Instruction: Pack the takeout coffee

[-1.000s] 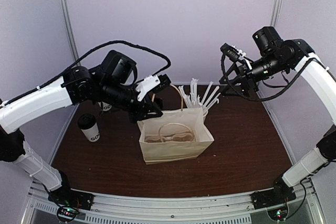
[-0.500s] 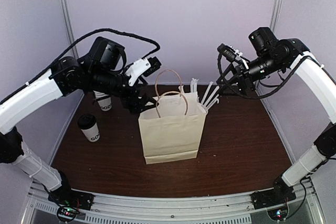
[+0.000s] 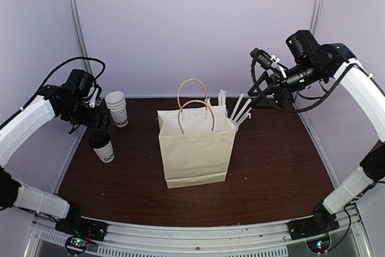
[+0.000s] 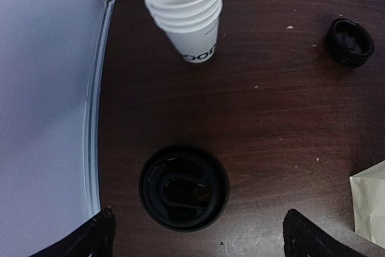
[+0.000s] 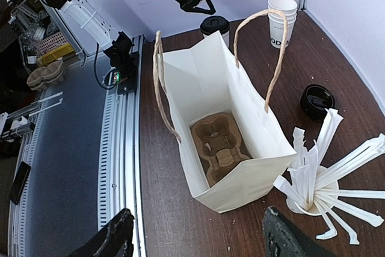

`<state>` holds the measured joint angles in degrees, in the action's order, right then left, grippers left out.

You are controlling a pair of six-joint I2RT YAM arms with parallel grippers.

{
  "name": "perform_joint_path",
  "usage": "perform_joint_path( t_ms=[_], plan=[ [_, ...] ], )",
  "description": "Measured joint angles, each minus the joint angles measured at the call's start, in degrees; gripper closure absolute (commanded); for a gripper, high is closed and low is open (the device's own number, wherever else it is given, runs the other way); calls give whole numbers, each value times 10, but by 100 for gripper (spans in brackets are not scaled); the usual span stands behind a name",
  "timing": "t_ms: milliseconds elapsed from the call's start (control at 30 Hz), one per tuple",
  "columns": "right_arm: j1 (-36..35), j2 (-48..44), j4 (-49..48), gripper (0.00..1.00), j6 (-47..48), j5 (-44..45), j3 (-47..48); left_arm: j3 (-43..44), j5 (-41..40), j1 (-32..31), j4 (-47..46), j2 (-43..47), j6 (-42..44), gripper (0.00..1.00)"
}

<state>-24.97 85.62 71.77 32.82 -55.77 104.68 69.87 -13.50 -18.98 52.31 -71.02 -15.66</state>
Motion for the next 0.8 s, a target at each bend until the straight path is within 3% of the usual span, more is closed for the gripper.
perform_joint_path(
  t_ms=[367, 800],
  plan=[
    [0, -14, -1, 26, 0, -2, -22, 14, 50, 82, 32, -146, 0, 3],
    [0, -27, -5, 26, 0, -2, -37, 40, 55, 84, 43, -164, 3, 13]
  ],
)
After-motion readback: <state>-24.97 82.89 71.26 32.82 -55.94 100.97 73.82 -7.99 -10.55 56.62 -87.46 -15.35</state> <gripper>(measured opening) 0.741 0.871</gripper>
